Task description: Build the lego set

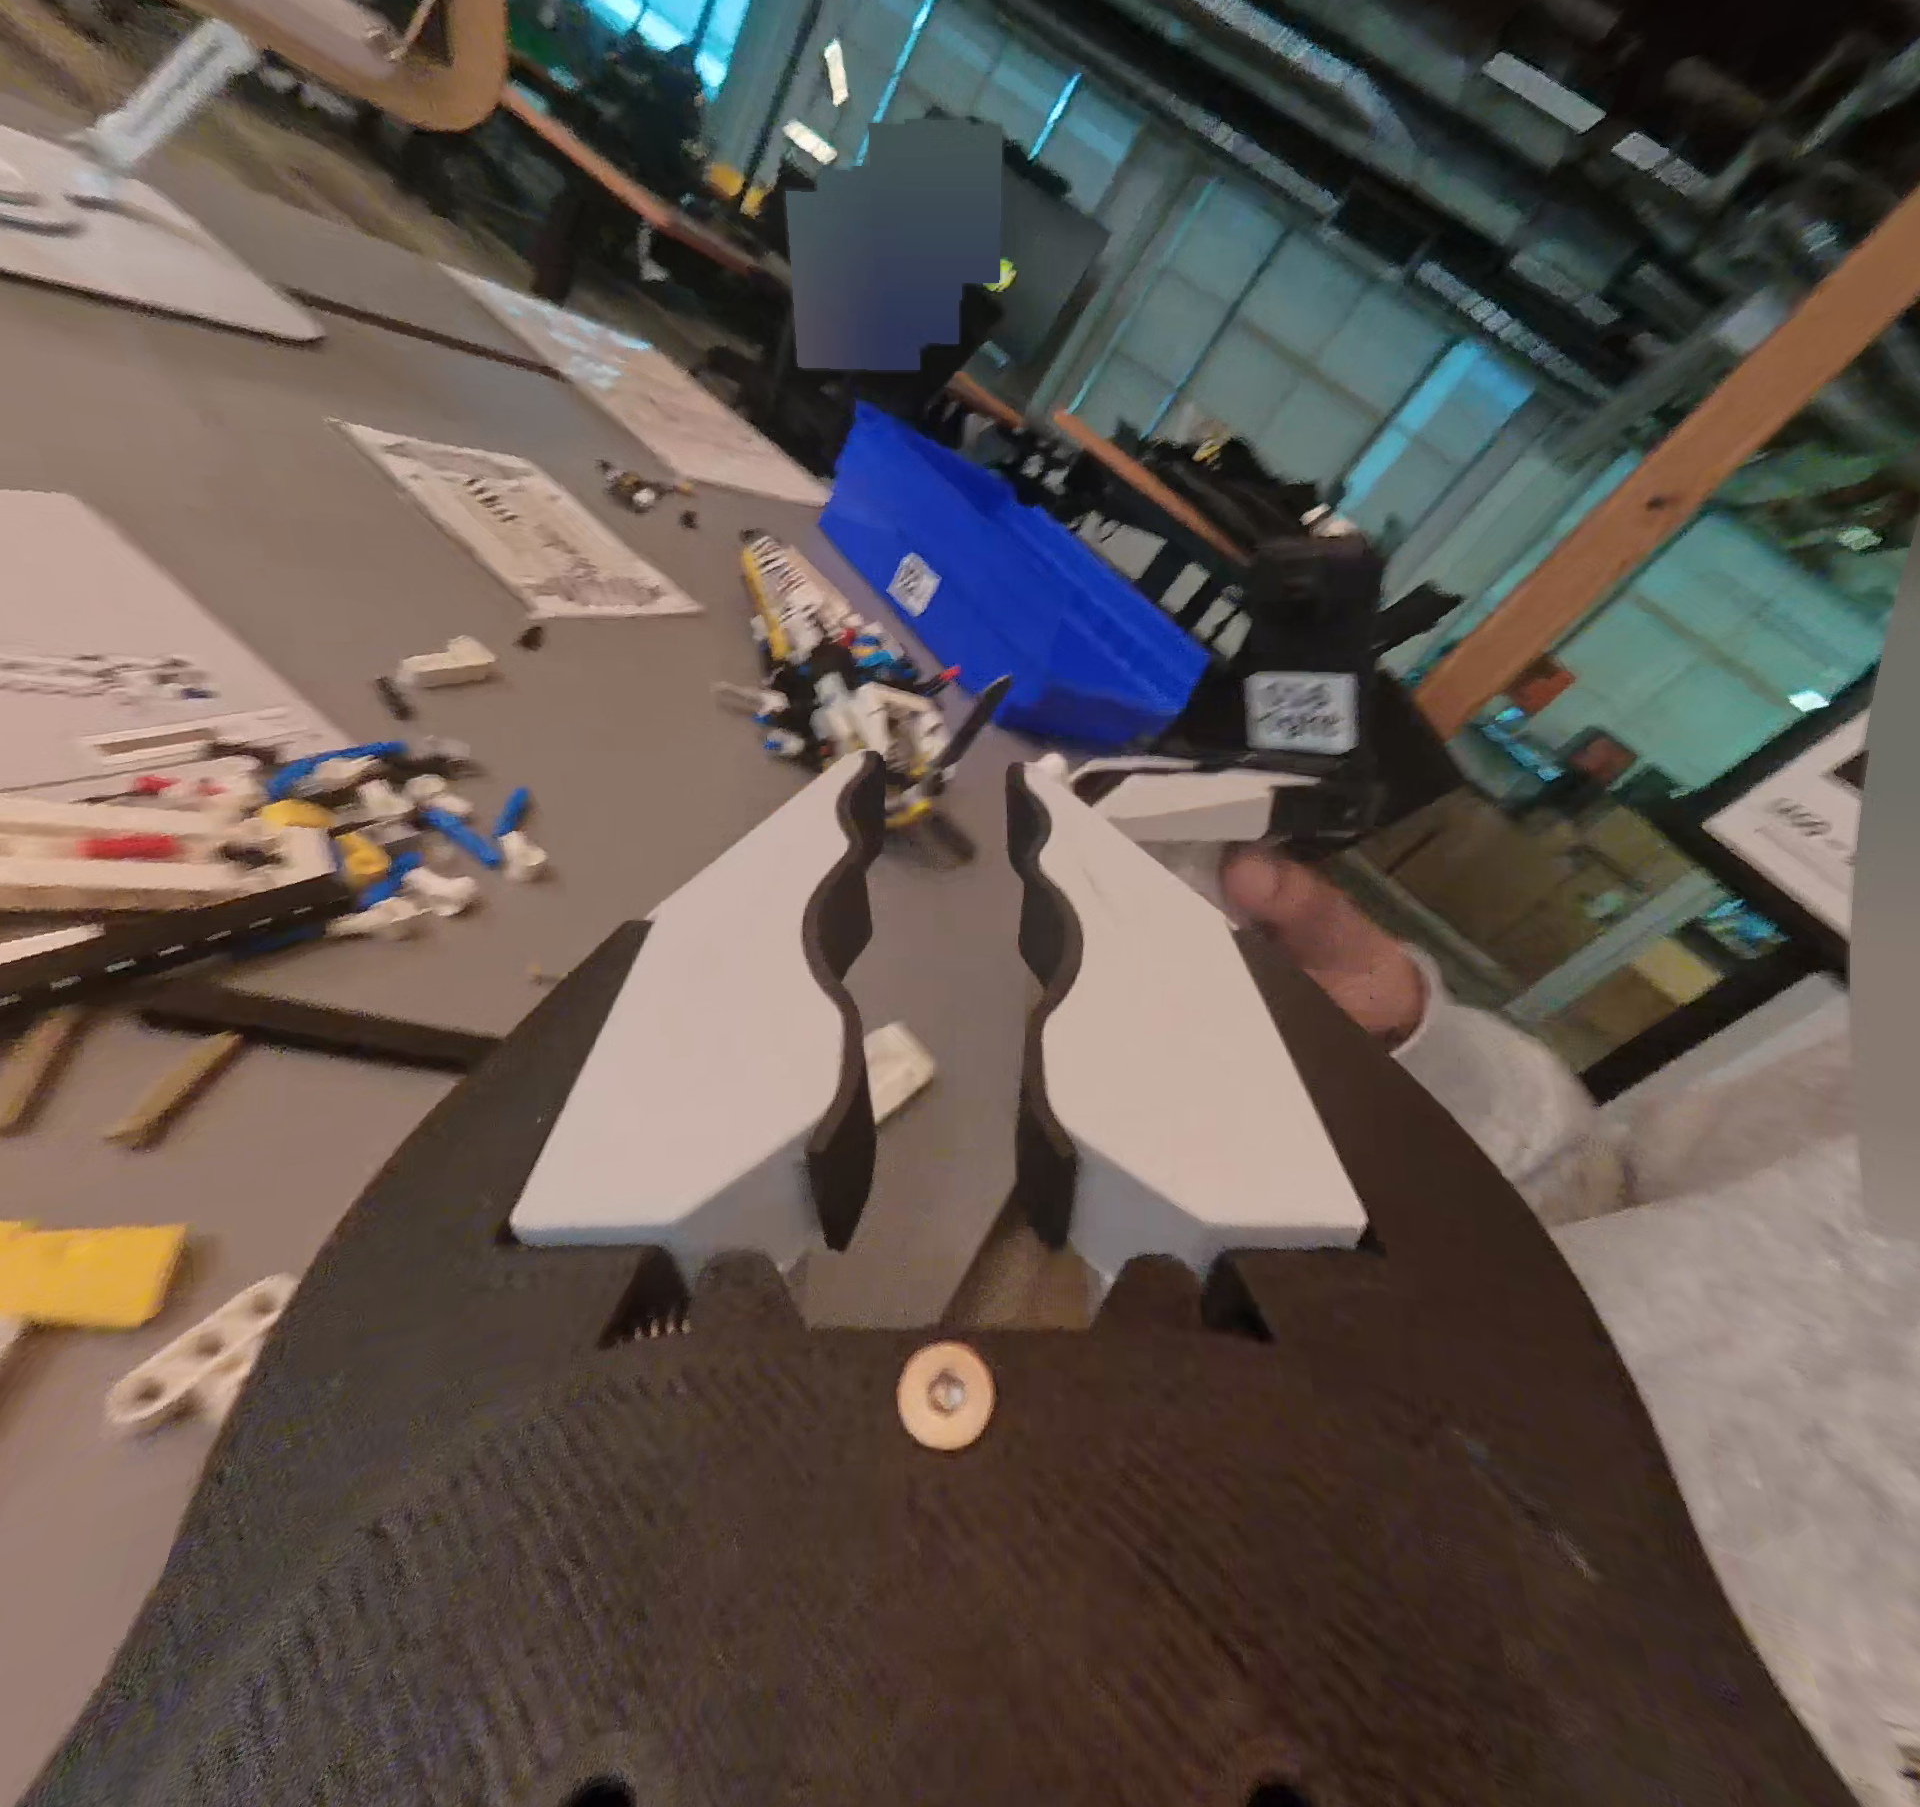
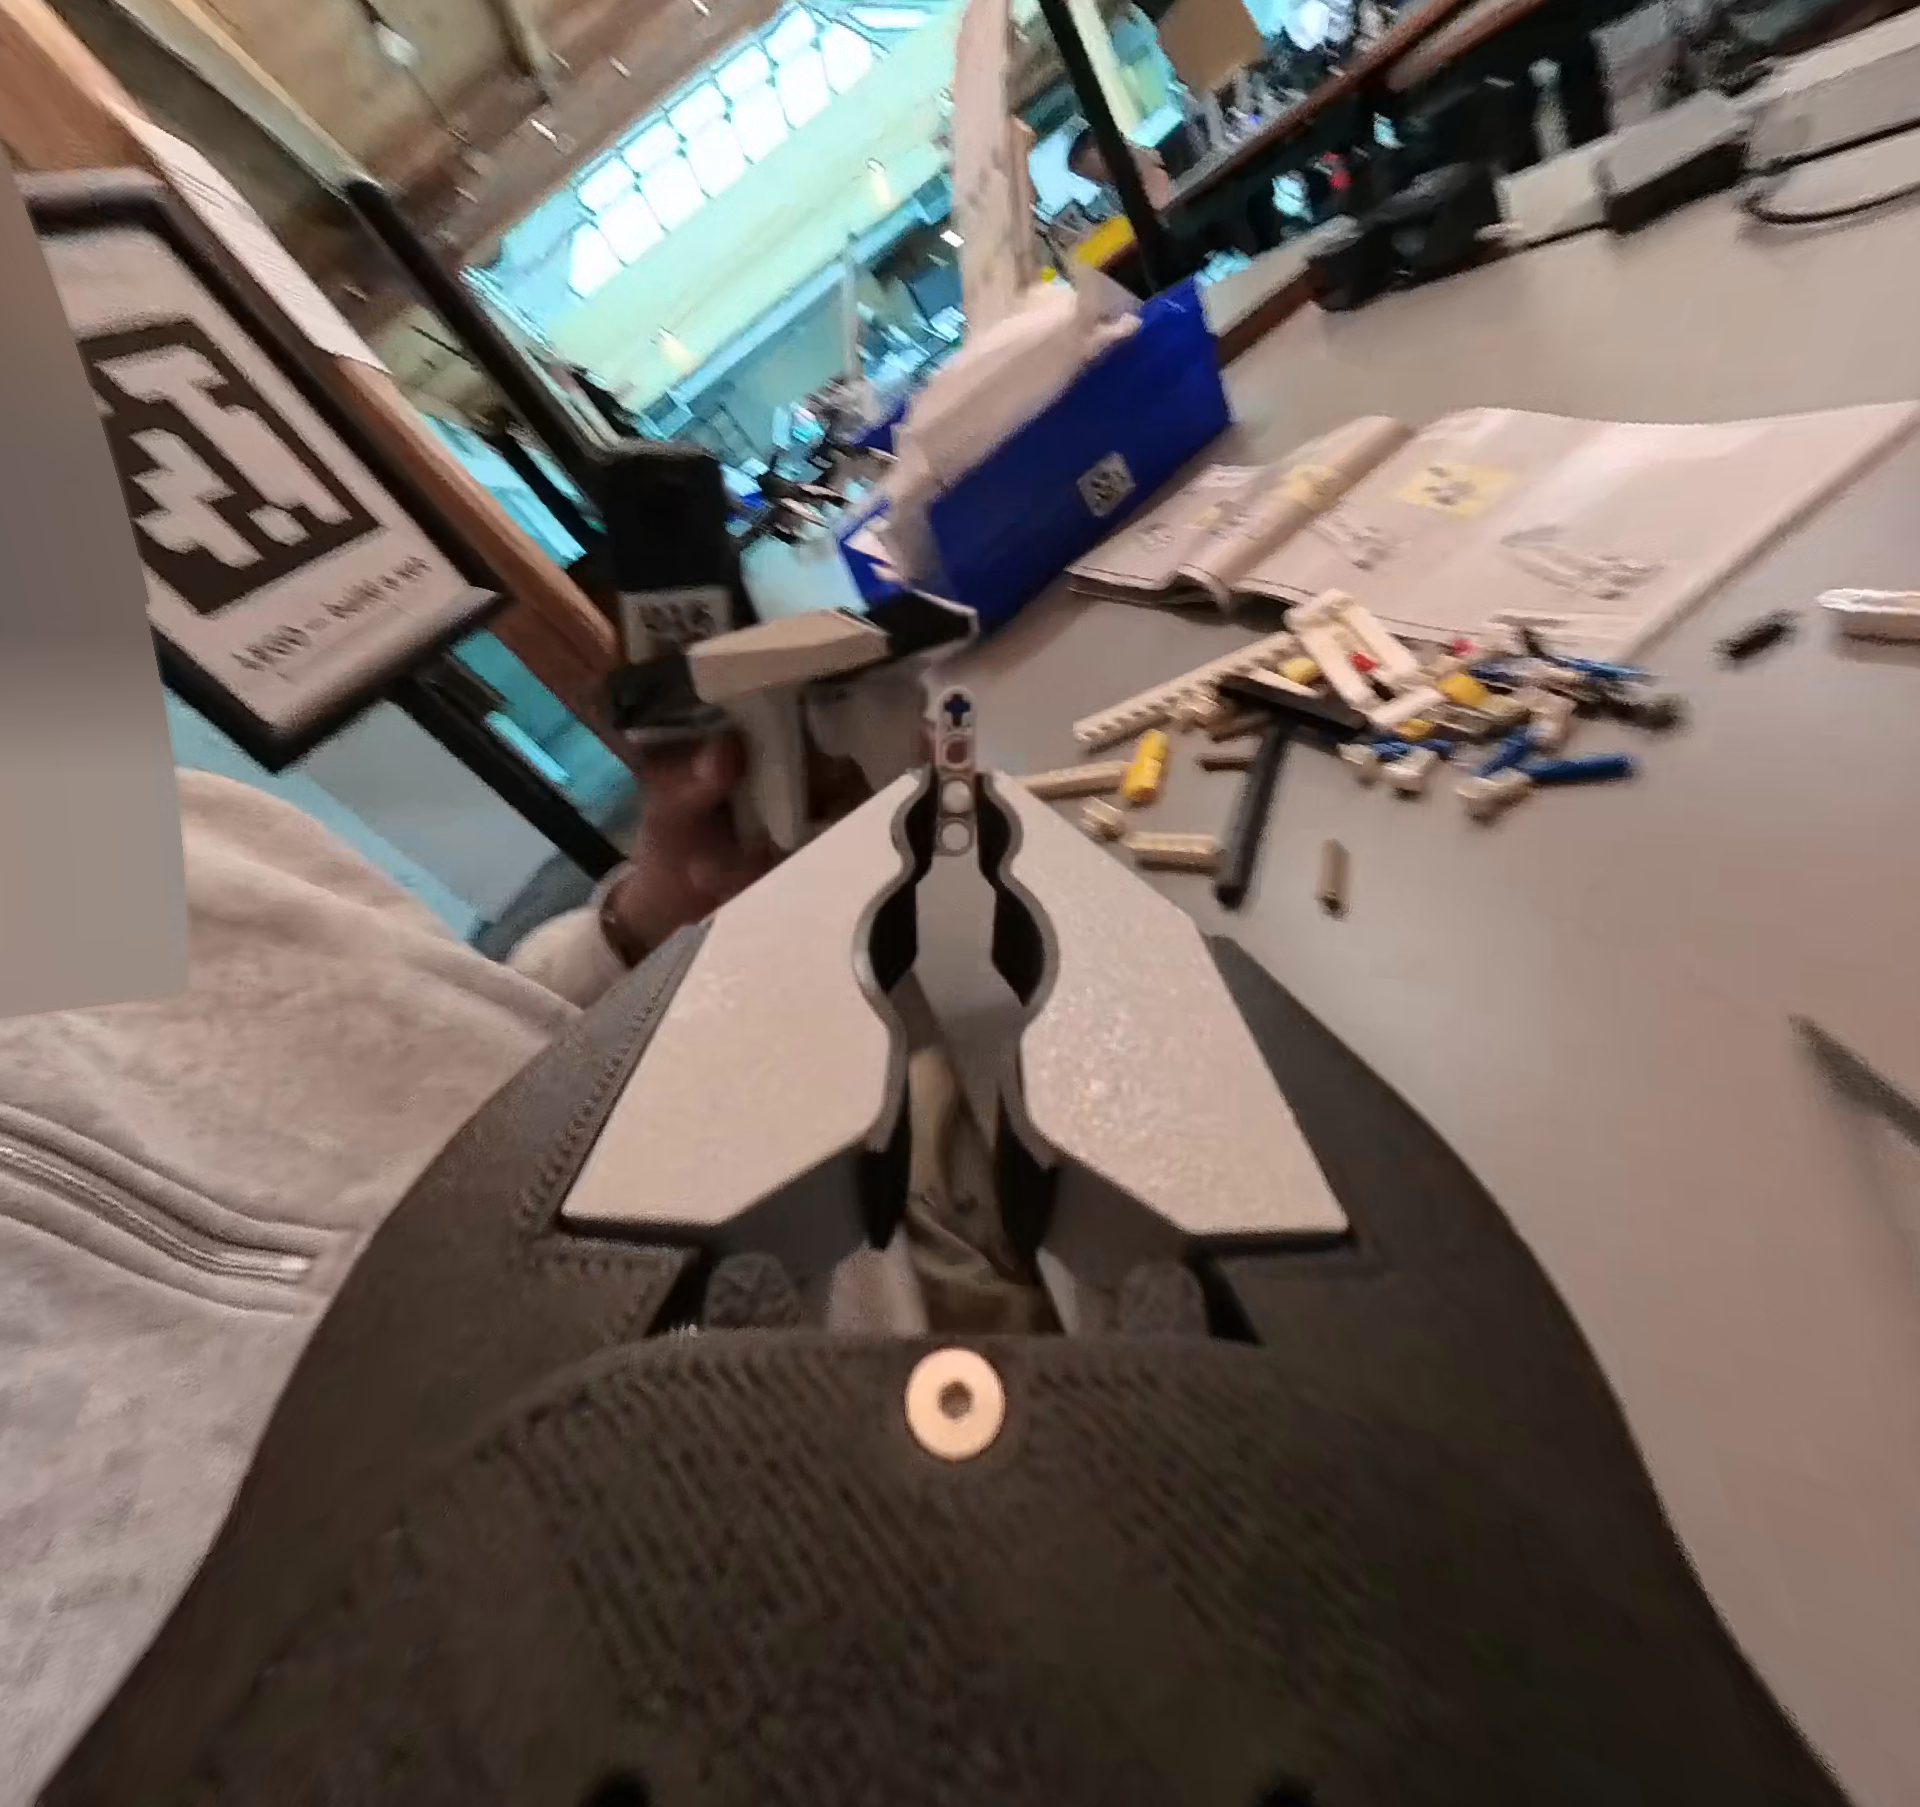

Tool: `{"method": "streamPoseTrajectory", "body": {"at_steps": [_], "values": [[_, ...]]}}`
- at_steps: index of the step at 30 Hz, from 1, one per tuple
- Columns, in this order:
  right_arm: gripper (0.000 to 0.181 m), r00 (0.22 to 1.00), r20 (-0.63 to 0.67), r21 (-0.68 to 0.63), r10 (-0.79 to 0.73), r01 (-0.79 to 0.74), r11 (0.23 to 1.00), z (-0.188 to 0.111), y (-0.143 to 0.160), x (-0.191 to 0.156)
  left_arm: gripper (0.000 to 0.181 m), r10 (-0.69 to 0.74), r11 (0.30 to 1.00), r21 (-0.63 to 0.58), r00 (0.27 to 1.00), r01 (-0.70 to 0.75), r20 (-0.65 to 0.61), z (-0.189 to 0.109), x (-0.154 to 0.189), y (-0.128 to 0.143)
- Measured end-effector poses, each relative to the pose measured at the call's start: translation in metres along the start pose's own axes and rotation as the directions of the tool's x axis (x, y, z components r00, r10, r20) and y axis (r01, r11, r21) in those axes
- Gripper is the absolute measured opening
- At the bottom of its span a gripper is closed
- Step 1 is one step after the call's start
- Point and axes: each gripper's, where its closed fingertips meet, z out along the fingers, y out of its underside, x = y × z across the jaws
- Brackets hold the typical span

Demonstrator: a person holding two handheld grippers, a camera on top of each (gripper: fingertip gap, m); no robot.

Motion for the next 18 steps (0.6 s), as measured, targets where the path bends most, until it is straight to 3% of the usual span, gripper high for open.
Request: {"method": "streamPoseTrajectory", "body": {"at_steps": [4, 7, 13, 15, 18], "values": [[0.006, 0.966, -0.241, -0.280, -0.095, 0.024, 0.960, -0.027, 0.034, 0.044, 0.029, 0.146, 0.972, -0.206, 0.976, -0.112, 0.161, -0.006, -0.035, 0.028], [0.006, 0.905, -0.375, -0.458, -0.199, 0.006, 0.889, -0.048, 0.059, 0.072, 0.033, 0.280, 0.906, -0.377, 0.940, -0.191, 0.197, -0.008, -0.049, 0.056], [0.007, 0.853, -0.460, -0.482, -0.245, -0.009, 0.876, -0.059, 0.063, 0.094, 0.035, 0.384, 0.806, -0.547, 0.902, -0.224, 0.197, -0.007, -0.061, 0.088], [0.020, 0.844, -0.465, -0.488, -0.266, 0.006, 0.873, -0.059, 0.061, 0.091, 0.035, 0.398, 0.786, -0.578, 0.895, -0.220, 0.201, -0.009, -0.064, 0.093], [0.021, 0.847, -0.426, -0.487, -0.319, 0.082, 0.869, -0.050, 0.056, 0.074, 0.035, 0.412, 0.767, -0.605, 0.887, -0.216, 0.207, -0.011, -0.069, 0.097]]}}
